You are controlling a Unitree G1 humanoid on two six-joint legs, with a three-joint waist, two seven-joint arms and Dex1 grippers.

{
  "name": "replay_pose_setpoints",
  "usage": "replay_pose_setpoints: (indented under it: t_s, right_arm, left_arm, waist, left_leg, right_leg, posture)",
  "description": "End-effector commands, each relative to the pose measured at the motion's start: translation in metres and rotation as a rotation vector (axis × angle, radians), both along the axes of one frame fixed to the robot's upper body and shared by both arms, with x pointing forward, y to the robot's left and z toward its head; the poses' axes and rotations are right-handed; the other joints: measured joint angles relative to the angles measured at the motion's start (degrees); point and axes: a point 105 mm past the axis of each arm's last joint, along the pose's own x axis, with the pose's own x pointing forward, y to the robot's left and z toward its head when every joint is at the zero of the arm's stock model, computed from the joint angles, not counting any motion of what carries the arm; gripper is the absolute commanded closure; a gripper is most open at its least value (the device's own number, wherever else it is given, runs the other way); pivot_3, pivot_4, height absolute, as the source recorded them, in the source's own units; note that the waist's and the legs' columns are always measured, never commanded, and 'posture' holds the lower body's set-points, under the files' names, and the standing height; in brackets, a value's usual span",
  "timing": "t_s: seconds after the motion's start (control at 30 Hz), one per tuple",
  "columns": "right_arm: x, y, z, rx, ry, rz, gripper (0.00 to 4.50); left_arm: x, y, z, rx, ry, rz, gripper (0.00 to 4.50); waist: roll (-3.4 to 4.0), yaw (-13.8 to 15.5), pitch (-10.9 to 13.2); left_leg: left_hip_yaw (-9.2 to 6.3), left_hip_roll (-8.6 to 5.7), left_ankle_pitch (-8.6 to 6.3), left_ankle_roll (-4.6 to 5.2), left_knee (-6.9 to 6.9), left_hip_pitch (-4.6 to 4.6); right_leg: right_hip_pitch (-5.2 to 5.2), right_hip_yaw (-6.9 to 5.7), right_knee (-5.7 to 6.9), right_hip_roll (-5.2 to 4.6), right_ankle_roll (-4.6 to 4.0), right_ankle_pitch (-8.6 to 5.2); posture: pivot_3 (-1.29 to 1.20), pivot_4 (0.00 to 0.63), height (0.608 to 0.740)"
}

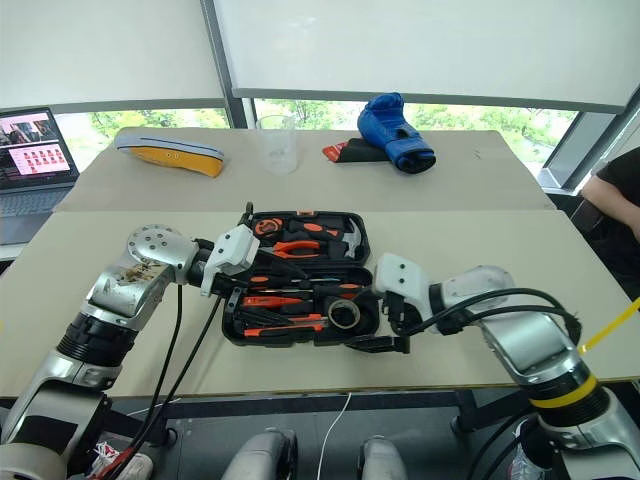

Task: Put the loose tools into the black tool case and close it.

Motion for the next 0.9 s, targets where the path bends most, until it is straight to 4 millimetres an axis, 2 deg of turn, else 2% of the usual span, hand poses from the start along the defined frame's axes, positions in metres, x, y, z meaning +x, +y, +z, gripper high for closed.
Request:
replay_pose_setpoints:
  t_s: [0.03, 0.1, 0.2, 0.4, 0.6, 0.9]
  right_arm:
    - [0.005, 0.004, 0.004, -0.018, -0.055, 0.015, 0.78]
    - [0.006, 0.003, -0.003, -0.043, -0.043, 0.018, 1.37]
    - [0.012, -0.001, -0.010, -0.073, -0.044, -0.010, 2.48]
    - [0.011, -0.008, -0.005, -0.068, -0.032, -0.027, 4.48]
    - [0.002, -0.018, 0.002, -0.092, -0.026, -0.022, 4.48]
    - [0.009, -0.020, -0.005, -0.106, -0.030, -0.063, 4.48]
  left_arm:
    - [0.003, 0.000, 0.008, -0.006, -0.035, 0.003, 0.00]
    - [0.004, 0.002, 0.007, -0.004, -0.035, 0.006, 0.00]
    - [0.004, 0.005, 0.006, 0.000, -0.035, 0.010, 0.00]
    - [0.006, 0.009, 0.002, 0.006, -0.035, 0.017, 0.00]
    - [0.005, 0.009, 0.000, 0.010, -0.037, 0.010, 0.00]
    - [0.007, 0.002, 0.004, 0.006, -0.045, 0.000, 0.00]
  waist:
    - [0.00, 0.04, 0.00]
    - [0.00, 0.11, 0.00]
    - [0.00, 0.15, 0.00]
    - [0.00, 0.05, 0.00]
    - [0.00, 0.17, 0.00]
    - [0.00, 0.05, 0.00]
  left_leg:
    - [0.00, 0.00, 0.00, 0.00, 0.00, 0.00]
    - [0.01, -0.01, 0.00, 0.00, 0.00, 0.00]
    - [0.01, -0.02, 0.00, 0.00, 0.00, 0.00]
    - [0.01, -0.01, 0.00, 0.00, 0.00, -0.01]
    - [0.01, -0.01, 0.00, 0.00, 0.00, -0.01]
    - [0.01, 0.00, 0.00, -0.01, 0.00, -0.01]
  right_leg:
    - [0.00, 0.00, 0.00, 0.00, 0.00, 0.00]
    - [0.01, 0.00, -0.01, -0.01, 0.00, 0.00]
    - [0.02, 0.00, -0.01, -0.02, 0.00, 0.00]
    - [0.00, 0.00, 0.00, 0.00, 0.00, 0.00]
    - [0.01, 0.00, -0.02, -0.03, 0.00, 0.00]
    - [0.00, -0.01, -0.01, -0.03, 0.00, 0.00]
  posture:
    - [0.00, 0.150, 0.740]
    - [0.00, 0.150, 0.740]
    - [0.00, 0.150, 0.740]
    - [0.00, 0.150, 0.740]
    - [0.00, 0.150, 0.740]
    - [0.00, 0.150, 0.740]
